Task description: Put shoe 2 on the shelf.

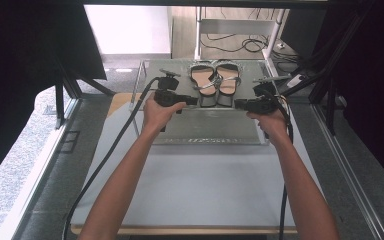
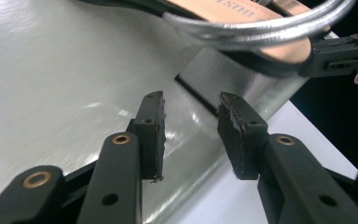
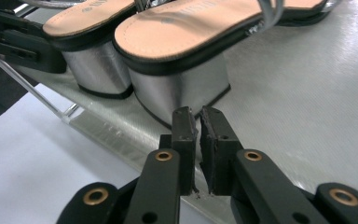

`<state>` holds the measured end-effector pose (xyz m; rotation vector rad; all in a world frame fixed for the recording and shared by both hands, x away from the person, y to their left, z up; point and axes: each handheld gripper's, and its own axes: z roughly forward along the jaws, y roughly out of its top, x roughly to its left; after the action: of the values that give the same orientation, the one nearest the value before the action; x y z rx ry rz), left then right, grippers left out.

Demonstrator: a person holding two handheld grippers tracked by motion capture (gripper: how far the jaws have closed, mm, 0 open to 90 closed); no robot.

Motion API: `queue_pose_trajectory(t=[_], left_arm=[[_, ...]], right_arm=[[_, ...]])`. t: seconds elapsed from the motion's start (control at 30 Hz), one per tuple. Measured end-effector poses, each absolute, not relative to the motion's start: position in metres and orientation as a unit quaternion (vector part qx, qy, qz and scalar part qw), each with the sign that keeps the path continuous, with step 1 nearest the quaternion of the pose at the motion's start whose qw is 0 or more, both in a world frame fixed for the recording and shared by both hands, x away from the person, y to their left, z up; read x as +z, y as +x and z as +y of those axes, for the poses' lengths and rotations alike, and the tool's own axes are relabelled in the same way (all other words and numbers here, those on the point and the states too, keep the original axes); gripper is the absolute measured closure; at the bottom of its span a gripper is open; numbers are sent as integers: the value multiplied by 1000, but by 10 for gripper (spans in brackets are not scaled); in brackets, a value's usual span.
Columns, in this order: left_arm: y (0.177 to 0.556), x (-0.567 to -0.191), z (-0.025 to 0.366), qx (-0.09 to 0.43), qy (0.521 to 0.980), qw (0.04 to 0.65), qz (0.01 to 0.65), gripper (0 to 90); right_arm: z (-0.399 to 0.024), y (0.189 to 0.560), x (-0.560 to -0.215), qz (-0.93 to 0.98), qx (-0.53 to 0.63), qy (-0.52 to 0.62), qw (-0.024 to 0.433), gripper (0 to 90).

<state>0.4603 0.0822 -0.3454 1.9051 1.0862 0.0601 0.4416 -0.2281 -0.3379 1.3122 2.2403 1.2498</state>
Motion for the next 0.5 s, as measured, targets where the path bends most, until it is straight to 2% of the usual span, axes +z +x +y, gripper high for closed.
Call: queue_pose_trajectory(t=[0.1,0.23,0.5], left_arm=[[446,-346,94,54,779,459,423,595],[422,-347,111,62,775,483,403,571],[381,-361,146,39,774,499,389,544]], right_arm=[[-237,434,-337,764,445,448,130,810],[-250,419,-336,758,461,441,139,756],[-275,378,-349,750,474,429,169,631]])
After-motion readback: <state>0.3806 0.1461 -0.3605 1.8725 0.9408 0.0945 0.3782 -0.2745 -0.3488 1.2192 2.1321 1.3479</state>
